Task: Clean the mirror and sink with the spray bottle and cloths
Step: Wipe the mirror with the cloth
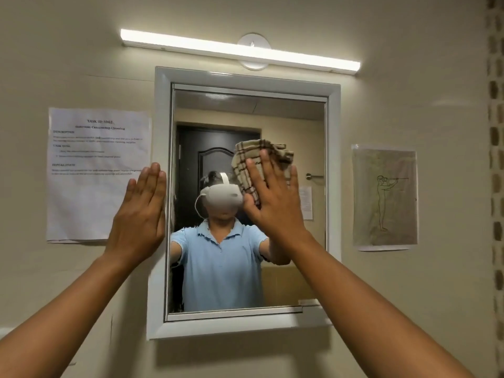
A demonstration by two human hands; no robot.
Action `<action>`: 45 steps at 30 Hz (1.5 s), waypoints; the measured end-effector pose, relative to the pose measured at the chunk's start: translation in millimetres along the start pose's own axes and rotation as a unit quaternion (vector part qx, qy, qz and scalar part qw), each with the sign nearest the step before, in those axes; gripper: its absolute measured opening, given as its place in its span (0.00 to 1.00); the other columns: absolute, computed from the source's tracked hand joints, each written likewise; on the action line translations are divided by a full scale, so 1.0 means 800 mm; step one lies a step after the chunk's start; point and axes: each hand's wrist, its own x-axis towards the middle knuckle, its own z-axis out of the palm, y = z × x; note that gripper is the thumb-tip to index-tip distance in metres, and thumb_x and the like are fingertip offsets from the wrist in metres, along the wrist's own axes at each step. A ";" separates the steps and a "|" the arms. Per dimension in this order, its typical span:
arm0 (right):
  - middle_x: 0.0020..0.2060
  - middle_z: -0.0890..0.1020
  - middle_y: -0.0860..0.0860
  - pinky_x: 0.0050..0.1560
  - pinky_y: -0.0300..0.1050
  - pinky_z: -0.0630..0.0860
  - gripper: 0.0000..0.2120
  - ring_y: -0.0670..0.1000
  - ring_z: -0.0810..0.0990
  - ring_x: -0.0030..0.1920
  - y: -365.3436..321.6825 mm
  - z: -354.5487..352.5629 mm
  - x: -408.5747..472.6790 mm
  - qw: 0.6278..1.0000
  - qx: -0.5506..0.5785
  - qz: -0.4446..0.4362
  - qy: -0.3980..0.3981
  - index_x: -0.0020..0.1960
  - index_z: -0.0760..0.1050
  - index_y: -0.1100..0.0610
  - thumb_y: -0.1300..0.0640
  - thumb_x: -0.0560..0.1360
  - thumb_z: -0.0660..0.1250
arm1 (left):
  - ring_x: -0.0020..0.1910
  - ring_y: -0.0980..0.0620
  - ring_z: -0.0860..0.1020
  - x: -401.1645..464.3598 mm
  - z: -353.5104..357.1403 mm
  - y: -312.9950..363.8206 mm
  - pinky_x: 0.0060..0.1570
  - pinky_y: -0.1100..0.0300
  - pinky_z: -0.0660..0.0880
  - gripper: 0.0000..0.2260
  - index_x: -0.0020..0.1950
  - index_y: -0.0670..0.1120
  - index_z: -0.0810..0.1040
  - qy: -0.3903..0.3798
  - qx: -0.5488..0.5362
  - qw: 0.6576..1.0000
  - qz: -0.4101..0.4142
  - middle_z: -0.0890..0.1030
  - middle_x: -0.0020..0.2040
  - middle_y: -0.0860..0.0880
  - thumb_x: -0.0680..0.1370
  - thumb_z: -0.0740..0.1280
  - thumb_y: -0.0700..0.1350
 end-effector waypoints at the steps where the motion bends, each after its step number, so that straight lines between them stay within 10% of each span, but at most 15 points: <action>1: 0.81 0.45 0.53 0.77 0.64 0.44 0.34 0.52 0.42 0.80 0.011 -0.001 0.000 1.000 0.002 0.020 0.007 0.81 0.47 0.49 0.42 0.79 0.54 | 0.80 0.45 0.47 0.000 0.000 0.000 0.77 0.44 0.51 0.29 0.79 0.41 0.48 -0.001 0.001 1.000 -0.001 0.48 0.80 0.42 0.78 0.50 0.43; 18: 0.80 0.44 0.57 0.76 0.66 0.47 0.35 0.57 0.42 0.80 0.014 0.012 -0.107 0.976 0.007 0.220 -0.001 0.81 0.42 0.51 0.34 0.80 0.39 | 0.80 0.45 0.47 -0.003 -0.004 -0.001 0.78 0.47 0.49 0.29 0.79 0.41 0.48 -0.011 -0.007 1.000 -0.003 0.48 0.80 0.42 0.79 0.51 0.42; 25: 0.79 0.53 0.58 0.73 0.68 0.49 0.39 0.59 0.52 0.79 0.027 0.000 -0.109 0.983 -0.030 0.179 -0.024 0.80 0.54 0.51 0.29 0.77 0.39 | 0.79 0.45 0.48 -0.005 -0.006 -0.003 0.77 0.46 0.50 0.29 0.79 0.40 0.49 -0.012 -0.020 1.000 0.003 0.49 0.80 0.41 0.79 0.52 0.41; 33: 0.79 0.41 0.60 0.72 0.75 0.41 0.40 0.61 0.39 0.79 -0.063 0.011 -0.016 0.987 0.014 0.162 0.007 0.80 0.38 0.55 0.30 0.78 0.42 | 0.80 0.46 0.46 -0.012 -0.003 -0.006 0.78 0.47 0.49 0.29 0.79 0.40 0.49 -0.011 -0.029 0.999 0.011 0.49 0.80 0.42 0.79 0.54 0.40; 45: 0.80 0.43 0.58 0.72 0.73 0.45 0.34 0.58 0.41 0.80 -0.191 0.025 0.029 0.999 0.019 0.047 -0.001 0.81 0.43 0.54 0.40 0.82 0.47 | 0.79 0.45 0.48 -0.029 0.001 -0.001 0.77 0.44 0.51 0.26 0.79 0.39 0.51 -0.010 -0.079 0.997 0.007 0.51 0.80 0.40 0.81 0.50 0.44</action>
